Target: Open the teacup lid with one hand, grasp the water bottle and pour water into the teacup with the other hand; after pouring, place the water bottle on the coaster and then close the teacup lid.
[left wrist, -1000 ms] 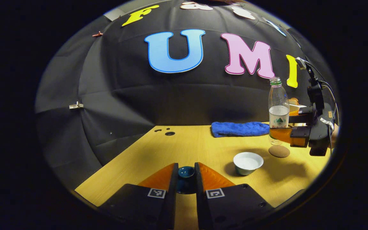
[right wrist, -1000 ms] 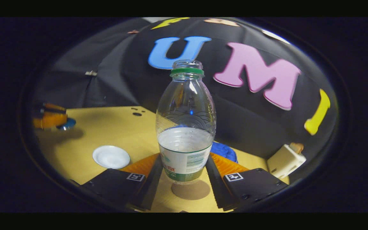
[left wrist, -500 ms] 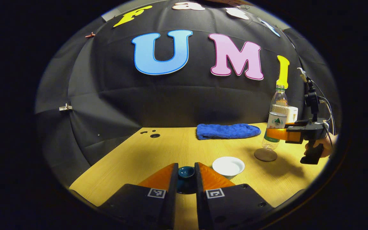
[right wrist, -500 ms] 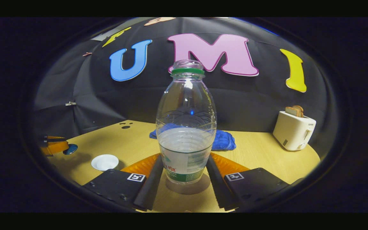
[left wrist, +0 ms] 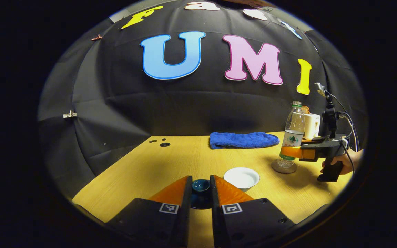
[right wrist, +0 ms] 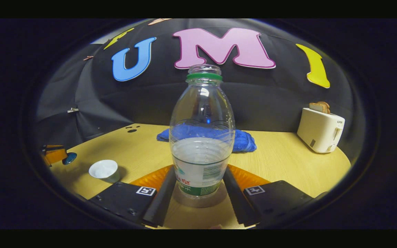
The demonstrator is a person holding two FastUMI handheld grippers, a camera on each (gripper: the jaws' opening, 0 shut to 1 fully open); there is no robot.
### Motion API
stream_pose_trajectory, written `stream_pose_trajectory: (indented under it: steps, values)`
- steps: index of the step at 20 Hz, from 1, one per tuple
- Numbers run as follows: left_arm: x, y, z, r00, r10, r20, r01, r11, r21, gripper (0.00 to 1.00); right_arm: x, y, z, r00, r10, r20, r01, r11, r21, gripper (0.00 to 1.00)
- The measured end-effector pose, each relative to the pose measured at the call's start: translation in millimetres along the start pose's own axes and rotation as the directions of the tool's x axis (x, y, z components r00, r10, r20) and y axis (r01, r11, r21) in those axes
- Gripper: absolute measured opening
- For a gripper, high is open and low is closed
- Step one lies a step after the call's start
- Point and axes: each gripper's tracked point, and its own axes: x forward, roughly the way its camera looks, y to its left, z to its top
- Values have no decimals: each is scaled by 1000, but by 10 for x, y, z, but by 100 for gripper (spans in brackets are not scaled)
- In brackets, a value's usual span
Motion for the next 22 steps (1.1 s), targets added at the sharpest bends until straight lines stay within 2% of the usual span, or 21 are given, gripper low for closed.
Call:
stream_pose_trajectory:
  steps: [5,6,7,8,9,10,11,13,14,16,17,18,19,20,22]
  values:
    - [80,-99,64,1000,-21,12,21,1000,3,31,102,-38,-31,1000,4,-28,-3,1000,12,81]
    - [108,-130,91,1000,-27,16,27,1000,2,27,130,-42,-88,999,4,-39,-3,1000,15,86]
    - [134,-163,107,999,-34,20,34,999,2,31,130,-42,-118,999,1,-50,0,1000,19,88]
    - [164,-204,131,999,-42,26,42,999,1,31,95,-55,-160,998,-2,-61,3,1000,24,92]
    - [196,-253,150,998,-52,31,52,999,1,27,69,-60,-187,998,-6,-70,8,1000,30,89]
    - [236,-306,169,997,-64,34,64,998,2,31,9,-75,-222,997,-13,-78,15,999,34,95]
    - [268,-357,173,997,-73,38,73,997,1,31,-48,-93,-262,996,-20,-87,24,999,40,91]
    - [336,-479,206,994,-97,45,97,995,-2,31,-136,-115,-333,994,-21,-104,28,997,67,91]
    - [371,-533,221,993,-108,45,108,994,0,31,-186,-133,-361,993,-20,-113,29,996,84,95]
    - [440,-636,199,991,-128,40,128,992,5,31,-289,-190,-396,992,-25,-125,39,993,110,95]
    - [461,-682,186,990,-138,36,138,990,6,31,-335,-234,-404,991,-32,-130,48,992,119,91]
    - [497,-721,168,989,-146,31,146,989,5,31,-386,-278,-412,990,-41,-133,58,990,126,96]
    - [538,-756,128,988,-153,21,153,988,4,31,-424,-332,-405,990,-53,-133,70,989,132,96]
    - [579,-783,93,988,-156,10,156,988,3,31,-478,-377,-392,990,-63,-130,81,987,140,90]
    - [651,-812,38,988,-155,-7,155,988,4,31,-560,-449,-335,990,-82,-114,99,983,156,91]
